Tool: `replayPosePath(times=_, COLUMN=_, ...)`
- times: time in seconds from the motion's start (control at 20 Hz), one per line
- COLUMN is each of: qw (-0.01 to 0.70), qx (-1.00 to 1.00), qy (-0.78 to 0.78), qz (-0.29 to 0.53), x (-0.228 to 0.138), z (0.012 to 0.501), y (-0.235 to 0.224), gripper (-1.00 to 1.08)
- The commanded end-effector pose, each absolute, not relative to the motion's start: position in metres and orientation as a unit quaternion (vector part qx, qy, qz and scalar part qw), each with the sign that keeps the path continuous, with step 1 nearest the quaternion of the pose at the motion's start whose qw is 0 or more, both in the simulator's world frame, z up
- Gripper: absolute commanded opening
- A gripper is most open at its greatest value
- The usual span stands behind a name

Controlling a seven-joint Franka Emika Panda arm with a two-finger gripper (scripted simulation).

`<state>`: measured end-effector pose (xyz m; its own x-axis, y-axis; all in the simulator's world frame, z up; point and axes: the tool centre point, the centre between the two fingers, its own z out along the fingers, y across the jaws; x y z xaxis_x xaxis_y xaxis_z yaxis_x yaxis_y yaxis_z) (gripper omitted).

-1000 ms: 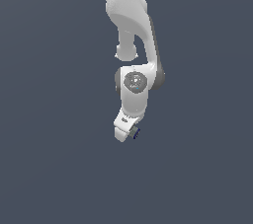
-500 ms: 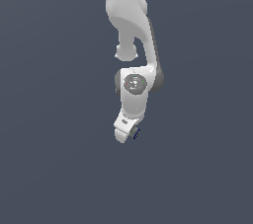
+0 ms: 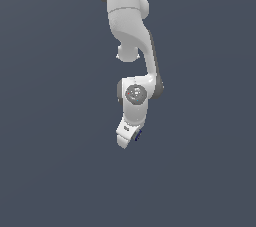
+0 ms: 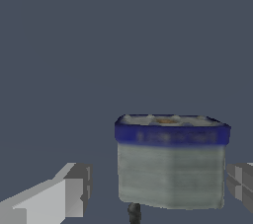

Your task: Pick up the object and move it to a goal position.

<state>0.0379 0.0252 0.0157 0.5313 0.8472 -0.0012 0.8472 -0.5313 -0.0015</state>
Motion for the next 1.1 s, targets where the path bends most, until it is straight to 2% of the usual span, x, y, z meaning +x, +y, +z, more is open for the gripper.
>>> replayPosePath(times=0.0, qw=0.000, qx=-0.875, qy=-0.484, qz=0.000, x=0.039, z=0.013, y=0.025, gripper=1.00)
replayPosePath(times=0.05, qw=0.000, qx=-0.875, qy=-0.484, qz=0.000, x=0.039, z=0.013, y=0.025, gripper=1.00)
replayPosePath(times=0.1, qw=0.000, qx=-0.875, qy=-0.484, qz=0.000, x=0.039, z=0.013, y=0.025, gripper=-1.00)
replayPosePath(times=0.7, qw=0.000, qx=-0.875, qy=-0.484, qz=0.000, x=0.040, z=0.014, y=0.025, gripper=-1.00)
replayPosePath(times=1.05, qw=0.000, qx=-0.875, qy=-0.484, qz=0.000, x=0.053, z=0.026, y=0.032, gripper=-1.00)
